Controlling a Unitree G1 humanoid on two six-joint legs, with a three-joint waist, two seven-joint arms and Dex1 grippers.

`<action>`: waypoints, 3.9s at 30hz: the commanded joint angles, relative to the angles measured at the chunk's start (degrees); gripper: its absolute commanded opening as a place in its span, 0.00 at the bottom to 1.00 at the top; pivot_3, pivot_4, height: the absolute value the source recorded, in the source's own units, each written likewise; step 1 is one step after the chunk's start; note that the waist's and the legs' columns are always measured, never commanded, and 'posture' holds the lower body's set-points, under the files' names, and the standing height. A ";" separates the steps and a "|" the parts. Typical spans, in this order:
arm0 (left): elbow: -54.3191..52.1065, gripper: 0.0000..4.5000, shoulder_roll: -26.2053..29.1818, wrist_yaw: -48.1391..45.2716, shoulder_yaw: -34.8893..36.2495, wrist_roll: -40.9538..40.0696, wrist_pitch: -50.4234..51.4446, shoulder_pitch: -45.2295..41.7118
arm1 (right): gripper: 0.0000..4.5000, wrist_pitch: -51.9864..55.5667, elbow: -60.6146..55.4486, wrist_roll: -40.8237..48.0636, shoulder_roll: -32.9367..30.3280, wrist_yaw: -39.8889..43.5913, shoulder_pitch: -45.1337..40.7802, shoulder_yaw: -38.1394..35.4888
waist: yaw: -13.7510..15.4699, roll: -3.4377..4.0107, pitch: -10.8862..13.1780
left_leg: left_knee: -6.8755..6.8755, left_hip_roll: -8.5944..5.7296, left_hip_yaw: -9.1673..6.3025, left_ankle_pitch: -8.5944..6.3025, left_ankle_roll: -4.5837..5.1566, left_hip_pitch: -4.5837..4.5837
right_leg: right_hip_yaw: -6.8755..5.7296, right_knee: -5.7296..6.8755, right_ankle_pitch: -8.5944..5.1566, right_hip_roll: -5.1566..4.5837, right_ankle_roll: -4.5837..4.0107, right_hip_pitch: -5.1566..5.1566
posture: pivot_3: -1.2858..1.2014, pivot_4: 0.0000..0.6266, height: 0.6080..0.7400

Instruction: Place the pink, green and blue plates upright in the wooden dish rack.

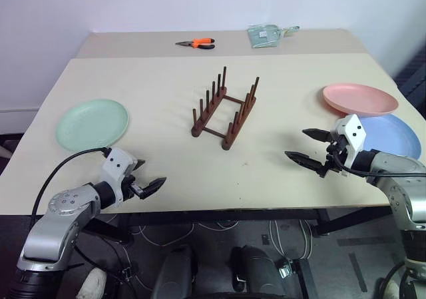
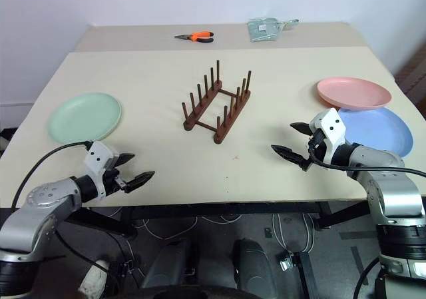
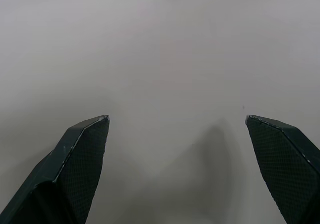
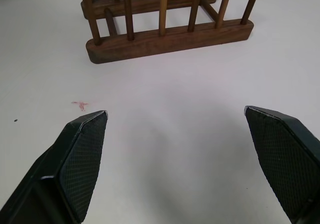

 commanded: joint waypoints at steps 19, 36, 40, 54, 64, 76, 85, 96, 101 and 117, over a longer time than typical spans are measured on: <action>-2.71 1.00 -5.07 3.26 -7.08 2.59 -1.54 -2.37 | 1.00 1.57 -2.87 1.47 1.88 0.02 -1.20 2.92 | 0.04 0.00 0.00 | -0.01 -0.01 0.01 0.00 0.00 0.00 | 0.01 -0.01 0.01 -0.01 0.01 0.00 | 0.52 0.24 1.00; 31.21 1.00 -36.93 21.55 -24.56 17.39 2.82 -32.98 | 1.00 2.38 -13.44 -0.45 4.14 -5.86 3.47 5.93 | 1.45 -0.07 -0.02 | 0.07 -0.22 -0.01 0.01 0.02 -0.02 | 0.02 -0.06 0.15 0.02 0.31 0.07 | 0.52 0.24 1.00; 36.43 0.94 -40.21 21.99 -23.56 17.24 2.07 -36.33 | 1.00 2.34 -13.71 -0.66 4.42 -6.56 2.92 6.47 | 1.61 -0.09 -0.03 | 0.09 -0.25 -0.03 0.01 0.02 0.00 | 0.01 -0.06 0.15 0.01 0.32 0.14 | 0.52 0.24 1.00; 33.40 0.18 -32.80 3.69 -27.19 16.98 -11.24 -35.98 | 1.00 2.32 -16.94 -0.82 -1.76 -3.87 9.03 3.39 | 1.48 -0.08 -0.04 | 0.07 -0.26 -0.05 0.01 0.02 0.01 | 0.01 -0.08 0.14 -0.01 0.35 0.16 | 0.52 0.24 1.00; 48.45 0.18 -22.08 -24.30 -29.83 17.35 -30.34 -43.31 | 1.00 0.68 -15.53 -1.53 -3.57 -2.71 12.57 -0.08 | 1.52 -0.08 -0.02 | 0.08 -0.26 -0.01 0.01 0.03 -0.04 | -0.01 -0.16 0.13 -0.01 0.33 0.13 | 0.52 0.24 1.00; 39.39 0.75 -15.34 -22.52 -25.50 16.90 -18.51 -37.72 | 0.71 1.51 -13.09 -3.58 -6.55 -2.02 16.24 -2.60 | 0.55 -0.10 -0.01 | 0.06 -0.19 -0.01 0.00 0.05 -0.01 | 0.01 -0.15 0.13 0.05 0.37 0.13 | 0.52 0.24 1.00; 16.20 0.07 -14.07 -19.04 -31.38 17.65 -7.06 -29.13 | 0.00 -0.13 -5.83 -12.27 -5.60 -5.69 11.22 5.83 | 0.49 -0.07 -0.03 | 0.07 -0.25 -0.03 0.00 0.04 0.00 | 0.07 -0.08 0.12 -0.03 0.36 0.14 | 0.52 0.24 1.00; 30.04 0.07 -23.76 5.24 -32.94 31.07 -7.53 -34.40 | 0.00 -6.59 10.51 -24.01 1.82 -14.81 -4.75 14.80 | -0.21 -0.29 -0.15 | 0.10 -0.24 0.01 0.00 0.05 0.25 | 0.10 -0.07 0.13 0.03 0.38 0.36 | 0.52 0.24 1.00; 37.79 0.07 -26.29 10.87 -30.51 30.89 -10.04 -38.07 | 0.00 -11.89 22.57 -27.75 5.16 -18.45 -12.99 16.33 | -0.17 -0.29 -0.15 | 0.08 -0.22 0.04 0.00 0.04 0.36 | 0.11 -0.06 0.13 0.03 0.37 0.45 | 0.52 0.24 1.00; 29.07 0.06 -25.09 6.14 -29.02 26.96 -11.64 -33.74 | 0.90 -24.72 37.22 -35.63 -4.54 -21.53 -26.77 15.03 | -0.49 -0.17 -0.09 | -0.06 -0.21 0.26 0.01 0.03 0.40 | 0.27 -0.02 0.14 -0.03 0.37 0.32 | 0.52 0.24 1.00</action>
